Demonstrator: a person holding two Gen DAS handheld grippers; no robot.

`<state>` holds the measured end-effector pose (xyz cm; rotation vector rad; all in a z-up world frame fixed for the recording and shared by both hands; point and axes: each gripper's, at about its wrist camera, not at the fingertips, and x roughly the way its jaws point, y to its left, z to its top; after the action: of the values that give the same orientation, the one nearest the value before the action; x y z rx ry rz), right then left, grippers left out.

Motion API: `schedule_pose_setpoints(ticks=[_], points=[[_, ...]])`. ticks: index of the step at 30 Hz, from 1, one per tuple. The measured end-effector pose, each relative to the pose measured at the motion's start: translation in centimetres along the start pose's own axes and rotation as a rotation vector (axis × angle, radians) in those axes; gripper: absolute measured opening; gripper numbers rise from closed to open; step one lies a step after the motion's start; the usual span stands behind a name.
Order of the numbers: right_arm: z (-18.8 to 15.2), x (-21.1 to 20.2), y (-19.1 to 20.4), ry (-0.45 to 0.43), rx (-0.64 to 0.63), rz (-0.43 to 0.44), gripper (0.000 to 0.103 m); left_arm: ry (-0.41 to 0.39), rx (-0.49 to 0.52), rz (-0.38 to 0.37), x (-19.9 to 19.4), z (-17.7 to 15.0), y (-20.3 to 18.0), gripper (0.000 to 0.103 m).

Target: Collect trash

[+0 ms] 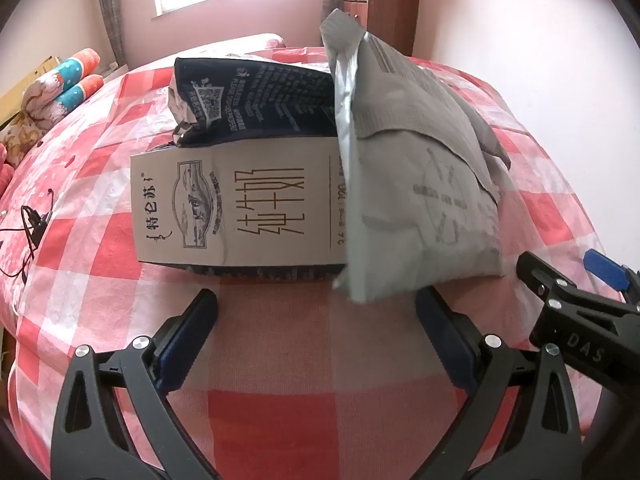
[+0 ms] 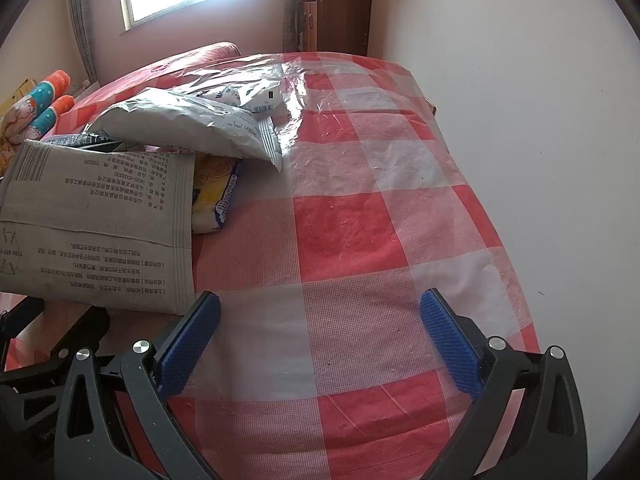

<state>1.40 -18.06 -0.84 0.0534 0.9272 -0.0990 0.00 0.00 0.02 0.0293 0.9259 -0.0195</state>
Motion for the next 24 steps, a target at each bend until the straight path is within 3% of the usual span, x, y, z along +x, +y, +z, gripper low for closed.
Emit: schedule_pose_setpoints(ticks=[11,24], points=[[0.7,0.6,-0.3,0.012,-0.019,0.008,0.098,0.015,0.0,-0.015,-0.6,-1.9,1.3,0.099],[-2.7,-2.0,0.6,0.031,-0.103,0.08,0.098,-0.081,0.035,-0.026,-7.3,-3.3,4.2,0.099]])
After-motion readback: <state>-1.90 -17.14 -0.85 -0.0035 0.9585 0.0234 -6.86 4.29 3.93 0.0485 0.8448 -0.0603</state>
